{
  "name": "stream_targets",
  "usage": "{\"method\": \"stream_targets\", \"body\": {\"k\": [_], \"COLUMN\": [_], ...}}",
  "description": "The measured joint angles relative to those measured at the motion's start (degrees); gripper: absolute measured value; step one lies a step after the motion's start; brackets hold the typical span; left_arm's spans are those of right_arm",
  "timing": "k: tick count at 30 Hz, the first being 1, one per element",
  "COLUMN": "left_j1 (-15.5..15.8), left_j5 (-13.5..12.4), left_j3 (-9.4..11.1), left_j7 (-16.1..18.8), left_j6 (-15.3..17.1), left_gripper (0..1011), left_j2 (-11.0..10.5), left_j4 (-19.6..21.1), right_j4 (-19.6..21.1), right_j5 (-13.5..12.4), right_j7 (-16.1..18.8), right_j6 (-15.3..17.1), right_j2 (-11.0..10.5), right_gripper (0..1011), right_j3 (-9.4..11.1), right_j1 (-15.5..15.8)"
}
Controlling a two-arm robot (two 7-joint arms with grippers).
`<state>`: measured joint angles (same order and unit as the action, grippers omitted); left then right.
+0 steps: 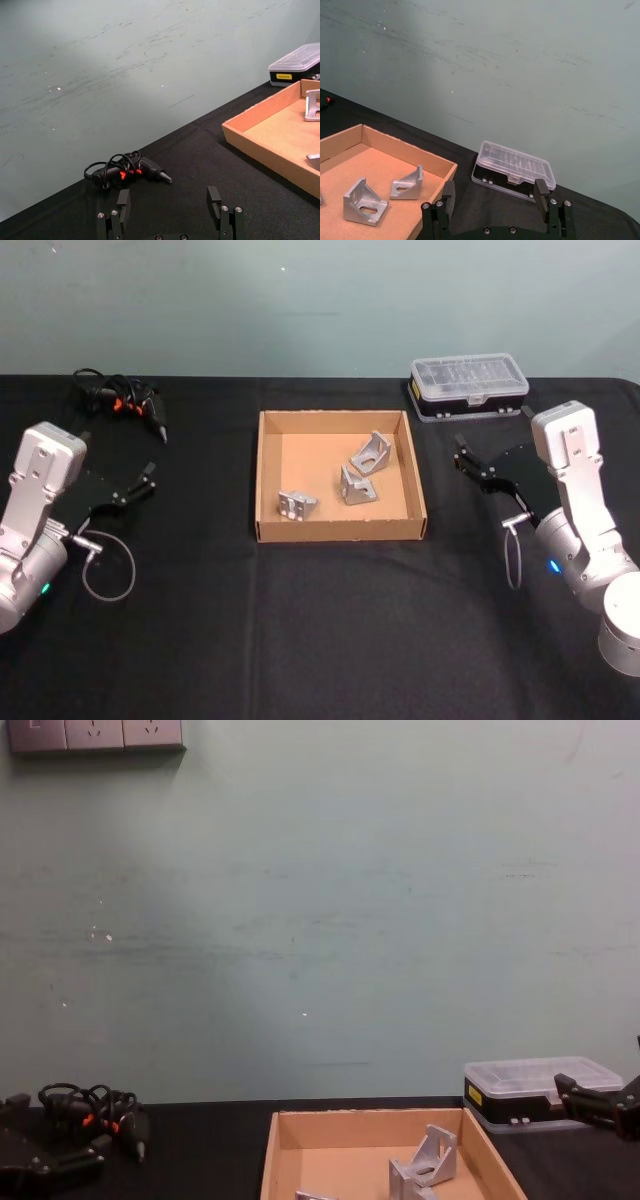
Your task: Use one hand to pick up the angle iron from the table and place it into the box.
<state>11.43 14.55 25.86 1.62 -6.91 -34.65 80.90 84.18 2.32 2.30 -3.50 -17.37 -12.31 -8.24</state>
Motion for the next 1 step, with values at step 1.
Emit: {"method": "stream_targets", "body": {"k": [1], "left_j1": [0.00], "left_j5": [0.00], "left_j3": [0.00], "left_j7": [0.00], "left_j6": [0.00], "left_gripper": [1000], "left_j2": [0.00], "left_j4": [0.00], "right_j4": [0.00], "right_j5": [0.00], "right_j7": [0.00], "right_j6": [0.01], "right_j2": [0.00], "right_gripper": [1000], "right_j3": [0.00], "right_j1": [0.00]}}
